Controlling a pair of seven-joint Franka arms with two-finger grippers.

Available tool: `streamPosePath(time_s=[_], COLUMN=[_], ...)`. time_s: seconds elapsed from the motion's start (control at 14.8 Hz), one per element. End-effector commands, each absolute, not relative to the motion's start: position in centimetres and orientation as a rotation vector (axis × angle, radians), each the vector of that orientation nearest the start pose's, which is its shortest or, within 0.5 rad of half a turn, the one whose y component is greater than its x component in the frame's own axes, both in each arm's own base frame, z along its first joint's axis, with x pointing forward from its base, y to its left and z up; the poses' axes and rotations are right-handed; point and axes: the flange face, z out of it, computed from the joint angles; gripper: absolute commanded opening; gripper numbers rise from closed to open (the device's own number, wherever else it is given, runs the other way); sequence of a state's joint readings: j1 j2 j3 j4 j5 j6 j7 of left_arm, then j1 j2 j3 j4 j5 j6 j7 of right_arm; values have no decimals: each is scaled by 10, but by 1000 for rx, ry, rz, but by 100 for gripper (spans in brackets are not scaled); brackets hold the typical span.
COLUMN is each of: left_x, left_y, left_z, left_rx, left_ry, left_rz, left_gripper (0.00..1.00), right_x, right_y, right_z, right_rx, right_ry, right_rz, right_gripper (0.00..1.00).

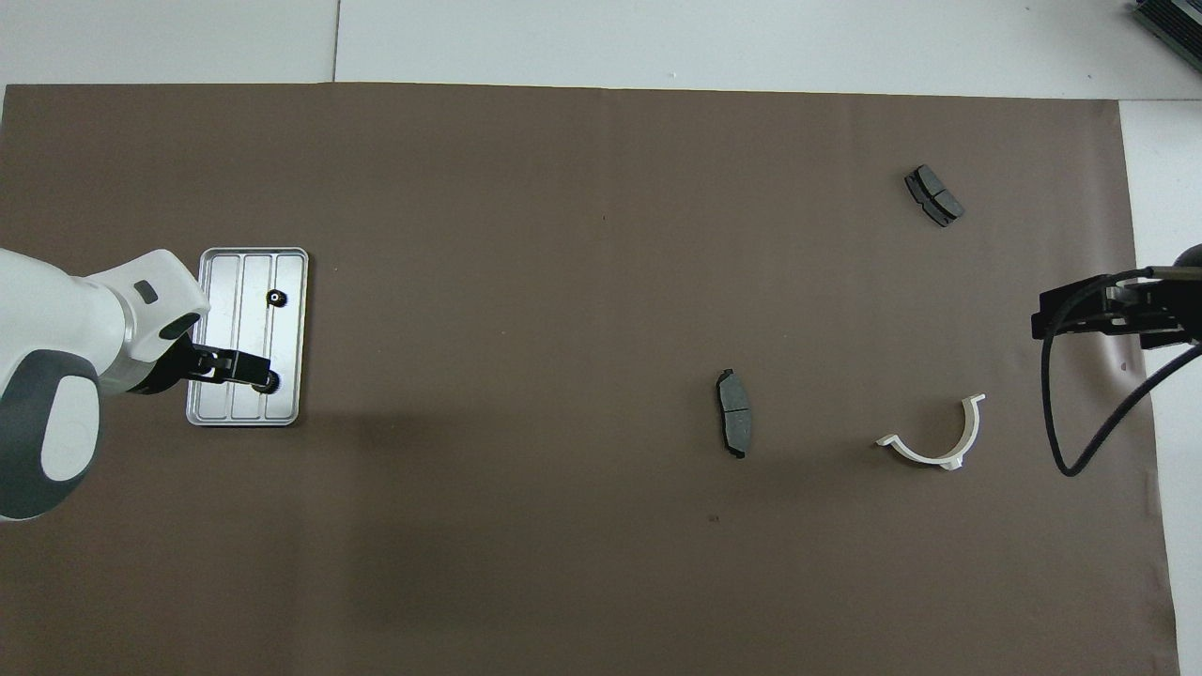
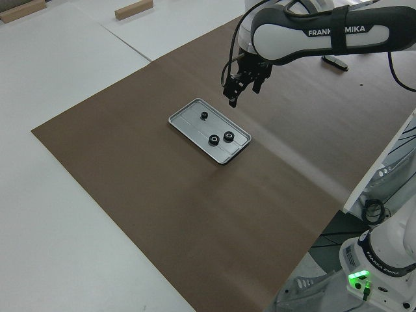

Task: Place bearing gear from tray to pile
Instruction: 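Grasp the black gear in the metal tray with the left gripper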

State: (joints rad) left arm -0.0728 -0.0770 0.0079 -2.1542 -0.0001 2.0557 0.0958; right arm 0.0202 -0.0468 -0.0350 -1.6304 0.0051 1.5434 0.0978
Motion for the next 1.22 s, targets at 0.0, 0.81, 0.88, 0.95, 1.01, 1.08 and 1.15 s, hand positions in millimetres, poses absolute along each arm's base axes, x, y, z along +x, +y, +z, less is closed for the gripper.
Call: streamPosePath(time_s=[0.0,0.81,0.88,0.95,1.01,1.08,1.15], left_x=[499,494,495,496,498,501,503], left_y=[-31,-10,-10,-10,-10,-5,7], left_z=[402,350,345,340,329,320,312], left_rx=[-3126,-3127,-3127,-3128,-3129,-3128,-3128], left_ry=[185,114,114,102,91,77,46], left_rz=[-19,-122,-127,-120,-115,-127,-132], left_gripper=[100,95,93,89,88,87,85], right_x=[531,531,531,531,531,531,531], right_y=[-6,-6,-6,-6,-6,-6,-6], right_z=[623,623,622,623,623,623,623], right_rx=[-3112,-3112,-3111,-3112,-3112,-3112,-3112], right_ry=[193,193,193,193,193,193,193], right_rz=[74,74,76,74,74,74,74], right_gripper=[100,100,100,100,100,100,100])
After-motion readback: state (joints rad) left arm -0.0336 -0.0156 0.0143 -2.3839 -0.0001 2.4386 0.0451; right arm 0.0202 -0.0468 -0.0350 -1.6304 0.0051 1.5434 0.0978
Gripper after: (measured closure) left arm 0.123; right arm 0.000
